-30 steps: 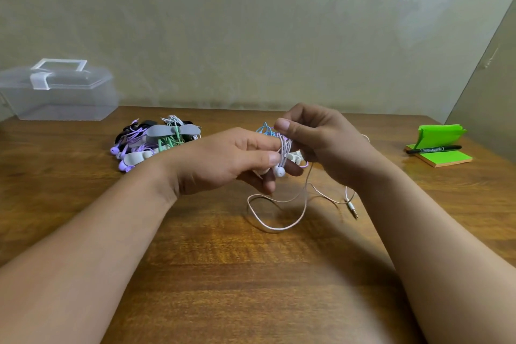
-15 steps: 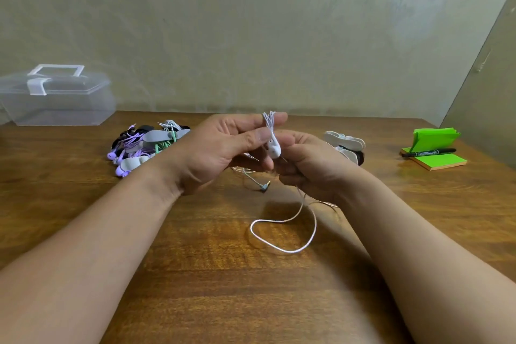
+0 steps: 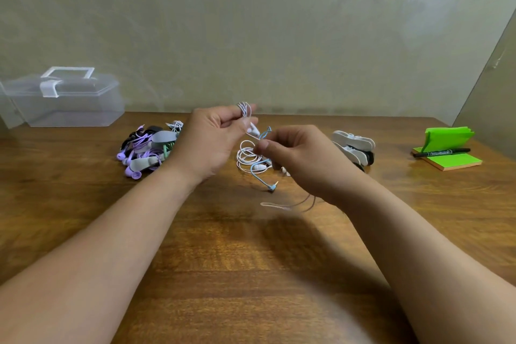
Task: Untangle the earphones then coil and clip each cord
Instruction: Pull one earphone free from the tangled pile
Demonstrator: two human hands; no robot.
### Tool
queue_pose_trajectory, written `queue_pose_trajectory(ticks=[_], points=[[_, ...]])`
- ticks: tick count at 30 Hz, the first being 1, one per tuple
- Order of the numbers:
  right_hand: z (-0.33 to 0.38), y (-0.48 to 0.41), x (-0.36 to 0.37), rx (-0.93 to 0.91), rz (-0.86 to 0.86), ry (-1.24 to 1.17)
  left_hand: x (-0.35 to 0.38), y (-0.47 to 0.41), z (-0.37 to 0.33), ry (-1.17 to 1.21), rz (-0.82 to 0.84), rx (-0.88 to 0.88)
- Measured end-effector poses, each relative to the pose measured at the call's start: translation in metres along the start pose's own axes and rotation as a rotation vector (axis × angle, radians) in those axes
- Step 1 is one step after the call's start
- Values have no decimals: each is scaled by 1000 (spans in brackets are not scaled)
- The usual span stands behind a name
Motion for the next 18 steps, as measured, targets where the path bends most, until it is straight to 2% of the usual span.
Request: queue_pose_trajectory(ticks=[4, 9, 14, 18], points=[[10, 2, -26, -70, -168, 3, 12, 3, 0, -173, 134, 25], [2, 2, -48, -63, -240, -53, 41, 18, -11, -165, 420, -1], [2, 1, -43, -93, -165, -131, 52, 25, -15, -110, 522, -32], [-14, -3, -33, -29, -48, -383, 53, 28, -15, -31, 576, -63]])
Point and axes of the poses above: each hand's wrist, its own y-axis away from the middle knuckle, its own x-axis out of the palm, z = x × y, the point moved 10 cm from there along -y, towards the middle knuckle, and after that the axes turned 3 degrees about z, right-handed, at the moved point
